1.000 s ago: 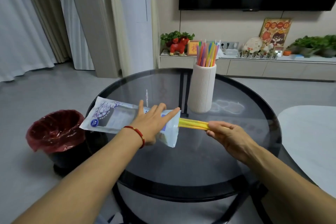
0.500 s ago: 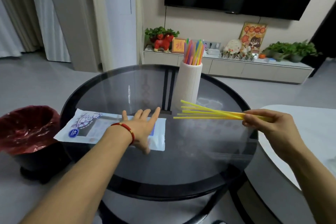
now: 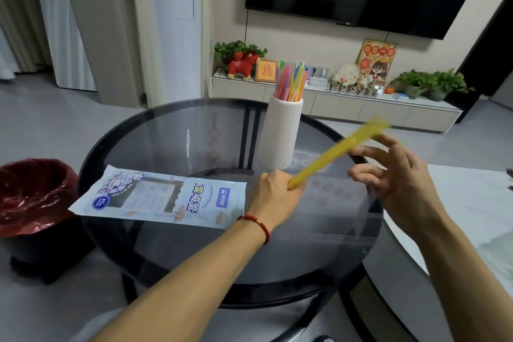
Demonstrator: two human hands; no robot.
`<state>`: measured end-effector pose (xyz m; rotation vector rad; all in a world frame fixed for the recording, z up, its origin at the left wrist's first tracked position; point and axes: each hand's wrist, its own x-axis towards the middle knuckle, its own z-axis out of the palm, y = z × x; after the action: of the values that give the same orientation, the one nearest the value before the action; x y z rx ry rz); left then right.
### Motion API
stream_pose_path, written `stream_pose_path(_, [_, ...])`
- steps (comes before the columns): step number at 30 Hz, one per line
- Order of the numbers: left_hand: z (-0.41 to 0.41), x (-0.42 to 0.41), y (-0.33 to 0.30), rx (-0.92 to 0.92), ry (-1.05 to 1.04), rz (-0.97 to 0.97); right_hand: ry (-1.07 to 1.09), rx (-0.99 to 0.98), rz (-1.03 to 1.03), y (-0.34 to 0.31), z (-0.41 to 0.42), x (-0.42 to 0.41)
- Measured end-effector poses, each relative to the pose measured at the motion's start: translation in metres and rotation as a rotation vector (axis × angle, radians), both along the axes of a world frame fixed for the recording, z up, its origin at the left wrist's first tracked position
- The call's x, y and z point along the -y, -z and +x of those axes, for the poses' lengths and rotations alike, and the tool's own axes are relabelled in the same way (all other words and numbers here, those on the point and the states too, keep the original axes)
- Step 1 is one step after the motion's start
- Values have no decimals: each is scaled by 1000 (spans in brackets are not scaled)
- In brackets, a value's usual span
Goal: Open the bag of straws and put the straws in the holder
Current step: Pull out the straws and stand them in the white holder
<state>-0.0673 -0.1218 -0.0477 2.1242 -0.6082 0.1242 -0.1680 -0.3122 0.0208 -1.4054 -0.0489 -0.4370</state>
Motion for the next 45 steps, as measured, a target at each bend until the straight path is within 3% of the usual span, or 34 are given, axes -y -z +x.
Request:
stream_pose_path(2, [0, 6, 3, -71, -2, -94, -8, -56, -61, 6, 11, -16])
stream_pose_path(6, [-6, 18, 10, -195, 139, -96, 139, -101, -734, 18, 31, -60])
stream_pose_path(8, [-3, 14, 9, -177, 184, -27, 243, -60, -913, 16, 40, -72])
stream_pose_path(12, [17, -17, 3, -242, 367, -28, 246, -88, -992, 10, 49, -60])
stream_pose_path(15, [28, -40, 6, -167, 157, -101, 209, -179, -1059, 22, 55, -55])
stream_pose_path(18, [30, -54, 7, -123, 14, -53, 181, -225, -1066, 33, 62, -54])
stream_pose_path(25, [28, -69, 7, -14, -26, 196, 136, -257, -1007, 44, 58, -49])
stream_pose_path(28, [29, -72, 8, -16, -40, 205, 245, -205, -831, 42, 56, -46])
stream_pose_path(34, [32, -70, -4, -11, -112, -25, 451, -40, -258, 1, 86, -48])
stream_pose_path(37, [34, -69, -6, 29, -135, -31, 537, 54, -121, -35, 113, -46])
stream_pose_path(41, [34, -71, -8, 28, -163, -51, 643, 120, -200, -68, 142, -45])
stream_pose_path(45, [35, -72, -9, 46, -171, -57, 739, 107, -504, -76, 163, -49])
